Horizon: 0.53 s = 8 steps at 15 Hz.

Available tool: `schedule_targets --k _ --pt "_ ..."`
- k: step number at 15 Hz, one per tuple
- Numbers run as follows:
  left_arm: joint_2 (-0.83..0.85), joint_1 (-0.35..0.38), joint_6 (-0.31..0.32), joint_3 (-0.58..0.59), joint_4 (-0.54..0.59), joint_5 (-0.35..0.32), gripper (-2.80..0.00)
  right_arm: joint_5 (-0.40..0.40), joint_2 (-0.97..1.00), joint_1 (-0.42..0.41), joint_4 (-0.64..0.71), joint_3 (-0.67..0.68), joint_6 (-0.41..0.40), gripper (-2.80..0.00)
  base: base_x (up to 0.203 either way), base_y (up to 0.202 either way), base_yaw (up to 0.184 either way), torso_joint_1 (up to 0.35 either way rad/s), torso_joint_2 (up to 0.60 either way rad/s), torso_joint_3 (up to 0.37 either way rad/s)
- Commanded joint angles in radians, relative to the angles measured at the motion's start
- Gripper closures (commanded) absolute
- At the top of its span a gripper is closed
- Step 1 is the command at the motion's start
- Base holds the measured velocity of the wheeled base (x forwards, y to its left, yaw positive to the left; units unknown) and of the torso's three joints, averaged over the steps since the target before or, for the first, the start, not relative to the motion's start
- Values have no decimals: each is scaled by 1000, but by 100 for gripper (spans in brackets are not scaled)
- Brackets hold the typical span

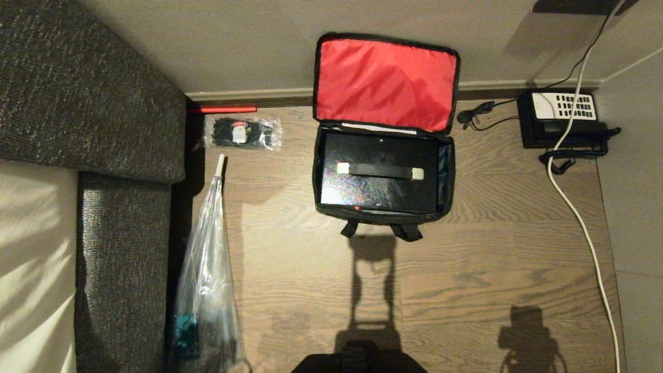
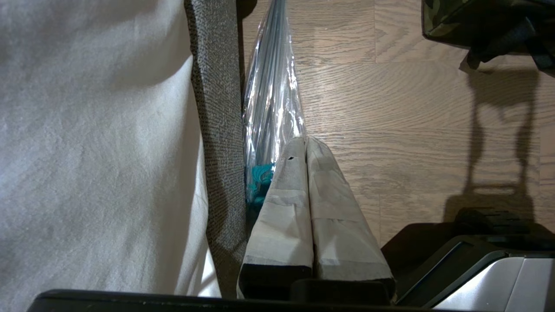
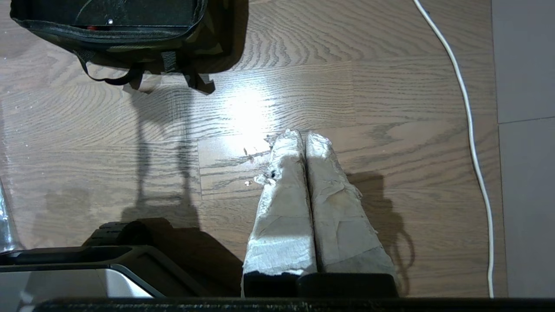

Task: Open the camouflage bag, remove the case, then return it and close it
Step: Grip the handle

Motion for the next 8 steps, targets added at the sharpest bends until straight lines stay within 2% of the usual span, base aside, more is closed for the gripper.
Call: schedule_targets --k 1,8 --pt "0 0 -1 1 1 -1 0 0 -3 1 -1 12 1 0 0 0 0 0 0 0" --pt "0 0 0 1 -3 2 0 0 -3 1 -1 12 1 0 0 0 0 0 0 0"
